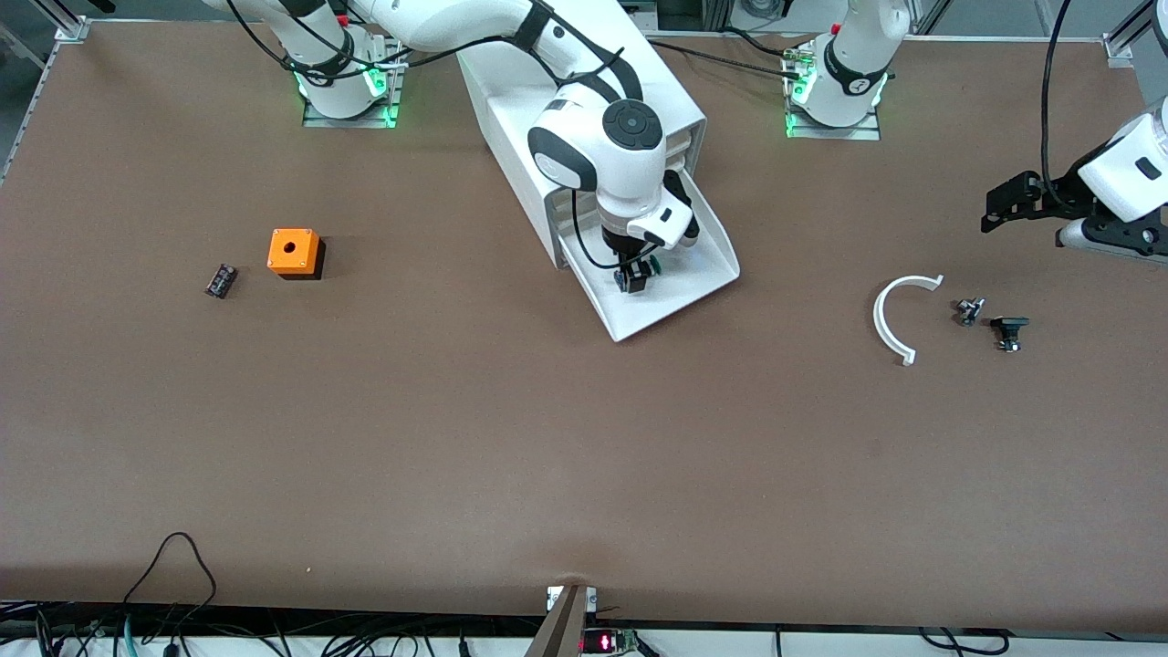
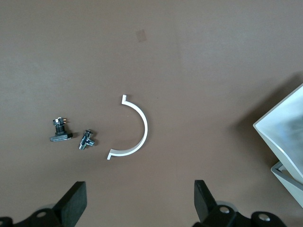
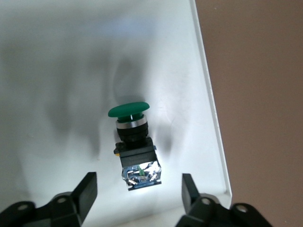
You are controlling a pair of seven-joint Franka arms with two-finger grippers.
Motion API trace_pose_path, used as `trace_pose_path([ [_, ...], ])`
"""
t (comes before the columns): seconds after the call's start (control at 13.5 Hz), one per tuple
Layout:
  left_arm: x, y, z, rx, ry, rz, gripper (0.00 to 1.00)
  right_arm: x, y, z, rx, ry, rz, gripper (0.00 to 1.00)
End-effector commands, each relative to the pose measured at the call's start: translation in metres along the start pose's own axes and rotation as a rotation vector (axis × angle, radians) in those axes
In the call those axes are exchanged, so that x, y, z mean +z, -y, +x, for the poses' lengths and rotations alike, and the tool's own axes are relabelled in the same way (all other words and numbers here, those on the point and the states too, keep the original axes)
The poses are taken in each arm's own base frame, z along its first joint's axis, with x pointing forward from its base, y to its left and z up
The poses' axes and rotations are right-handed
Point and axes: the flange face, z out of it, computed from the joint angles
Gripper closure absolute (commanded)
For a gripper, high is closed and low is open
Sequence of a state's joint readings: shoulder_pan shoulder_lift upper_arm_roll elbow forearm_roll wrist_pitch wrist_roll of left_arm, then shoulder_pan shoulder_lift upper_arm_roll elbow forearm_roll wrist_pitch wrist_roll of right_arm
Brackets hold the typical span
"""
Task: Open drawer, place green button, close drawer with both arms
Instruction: 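Lower the green button into the open drawer and open the right gripper, then withdraw the right gripper while the left gripper reaches the drawer front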
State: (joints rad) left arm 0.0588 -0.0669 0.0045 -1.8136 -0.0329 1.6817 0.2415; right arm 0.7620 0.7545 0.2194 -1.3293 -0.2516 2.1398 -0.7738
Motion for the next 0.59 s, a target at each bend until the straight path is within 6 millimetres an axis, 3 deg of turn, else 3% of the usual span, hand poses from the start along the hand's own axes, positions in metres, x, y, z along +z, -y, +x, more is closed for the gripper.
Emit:
trace_pose_path([
  [0.0,-0.006,0.002,0.004,-0.006,0.005,0.019,0.00,-0.032,-0.012,0.001,0.053,-0.005,-0.048,0.00],
  [0.22,-0.006,-0.002,0.005,0.003,0.003,0.020,0.00,-0.085,-0.031,-0.024,0.110,-0.008,-0.063,0.00],
  [0.52,-0.003,-0.011,0.011,0.032,-0.015,0.008,0.00,-0.161,-0.069,-0.100,0.369,-0.094,-0.072,0.00],
])
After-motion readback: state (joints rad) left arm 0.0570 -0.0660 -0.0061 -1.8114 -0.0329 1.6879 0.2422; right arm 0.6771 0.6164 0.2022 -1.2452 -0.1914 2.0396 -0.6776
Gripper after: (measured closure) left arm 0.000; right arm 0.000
